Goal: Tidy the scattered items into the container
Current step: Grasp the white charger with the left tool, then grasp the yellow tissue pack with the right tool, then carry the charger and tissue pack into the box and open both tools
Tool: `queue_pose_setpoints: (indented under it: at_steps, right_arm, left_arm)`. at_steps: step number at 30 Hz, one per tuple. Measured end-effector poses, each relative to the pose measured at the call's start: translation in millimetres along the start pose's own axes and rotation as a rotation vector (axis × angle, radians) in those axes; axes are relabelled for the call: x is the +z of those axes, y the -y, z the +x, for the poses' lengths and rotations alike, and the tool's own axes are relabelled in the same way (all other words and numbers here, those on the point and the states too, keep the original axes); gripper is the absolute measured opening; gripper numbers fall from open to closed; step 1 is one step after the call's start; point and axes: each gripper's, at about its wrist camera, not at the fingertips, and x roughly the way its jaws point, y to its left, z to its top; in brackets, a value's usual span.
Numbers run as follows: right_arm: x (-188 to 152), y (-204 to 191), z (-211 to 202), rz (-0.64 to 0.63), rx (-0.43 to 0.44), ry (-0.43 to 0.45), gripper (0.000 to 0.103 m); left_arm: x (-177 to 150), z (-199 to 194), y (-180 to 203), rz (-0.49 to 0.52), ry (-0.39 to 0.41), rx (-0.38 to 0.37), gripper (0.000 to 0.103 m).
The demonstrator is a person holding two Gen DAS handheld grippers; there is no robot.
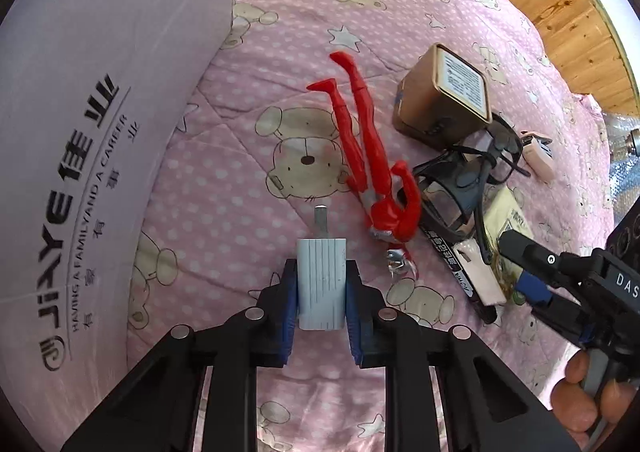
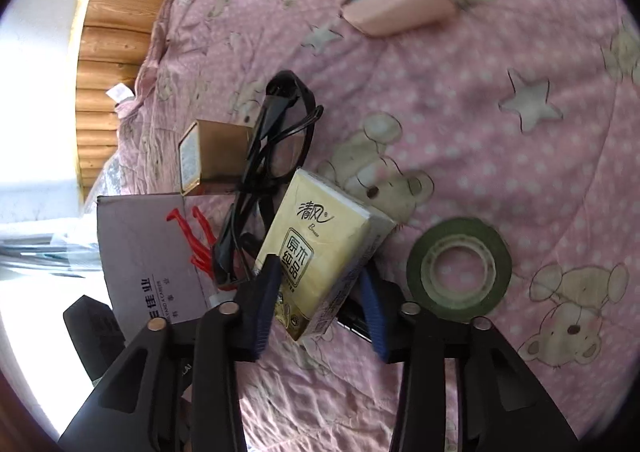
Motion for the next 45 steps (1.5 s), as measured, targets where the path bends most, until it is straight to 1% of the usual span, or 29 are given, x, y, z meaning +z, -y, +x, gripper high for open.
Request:
queue_pose_setpoints:
  at_steps: [3, 8, 16, 20, 22, 35, 45]
  right_arm:
    - [0, -9, -8, -0.032, -0.010, 0.021, 0.028]
    - [-6, -24, -24, -0.084, -0.027, 0.049, 0.025]
    - [-28, -43, -48, -0.153, -0.051, 0.072, 0.024]
    - [-42, -58, -54, -0.201, -0.065, 0.074, 0.024]
    - [-49, -66, -57, -0.224, -0.068, 0.072, 0.024]
    - [-79, -124, -72, -0.386, -0.065, 0.076, 0.024]
    - [-100, -175, -66, -0.513, -0.060, 0.049, 0.024]
  left_arm:
    - [-1, -4, -3, -0.005, 0.007, -0.010, 0.022]
    - [-5, -28, -3, -0.008, 0.040, -0.044, 0.022]
    - [-18, -68, -4, 0.002, 0.091, -0.119, 0.022]
    - [-25, -86, 6, 0.004, 0.122, -0.147, 0.022]
    - [-19, -89, 8, 0.003, 0.135, -0.161, 0.022]
    - [-33, -138, -7, -0.028, 0.251, -0.222, 0.022]
    - [-46, -175, -47, -0.109, 0.336, -0.238, 0.022]
